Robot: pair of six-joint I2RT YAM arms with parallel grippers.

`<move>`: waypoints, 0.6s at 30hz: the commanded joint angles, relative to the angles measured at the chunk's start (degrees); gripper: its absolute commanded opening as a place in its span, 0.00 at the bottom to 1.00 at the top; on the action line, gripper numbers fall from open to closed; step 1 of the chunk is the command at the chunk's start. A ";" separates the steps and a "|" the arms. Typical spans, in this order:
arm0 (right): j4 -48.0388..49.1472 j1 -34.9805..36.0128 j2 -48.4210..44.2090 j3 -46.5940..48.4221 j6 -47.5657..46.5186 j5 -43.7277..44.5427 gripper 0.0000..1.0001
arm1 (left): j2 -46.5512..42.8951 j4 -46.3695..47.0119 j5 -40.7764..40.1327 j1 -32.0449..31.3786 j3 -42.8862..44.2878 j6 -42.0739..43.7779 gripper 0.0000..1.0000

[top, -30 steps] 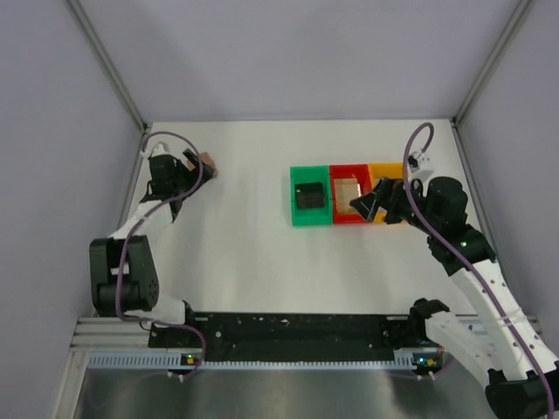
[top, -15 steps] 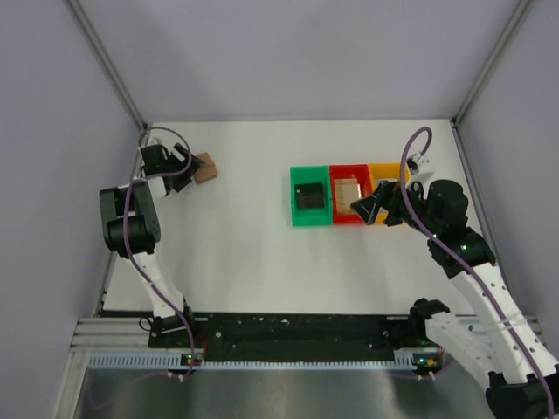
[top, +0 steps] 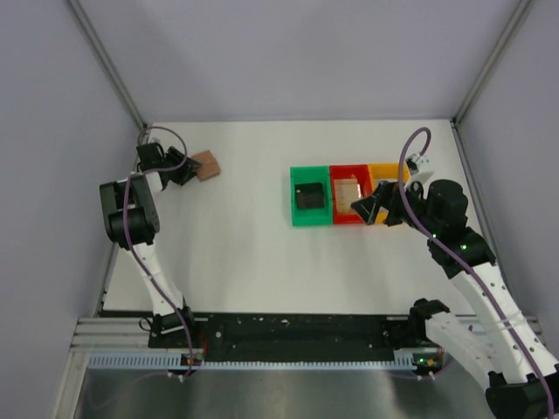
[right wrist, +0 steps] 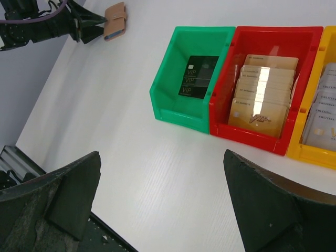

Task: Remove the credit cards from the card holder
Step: Open the card holder at the center of the board.

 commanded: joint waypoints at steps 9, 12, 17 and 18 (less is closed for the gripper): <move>2.60 0.61 -0.50 -0.02 -1.21 0.51 0.99 | 3.38 -5.82 2.59 0.04 3.41 1.02 0.03; 2.60 0.61 -0.41 0.06 -1.21 -0.02 0.99 | 2.60 -5.73 4.52 0.05 2.79 1.98 0.00; 3.12 0.61 -0.07 -0.55 -0.95 -1.60 0.99 | -1.96 -5.55 7.77 -0.48 -1.59 2.16 0.00; 3.38 0.61 0.20 -0.64 -0.69 -2.21 0.98 | -3.37 -5.46 8.04 -0.74 -2.99 2.16 0.00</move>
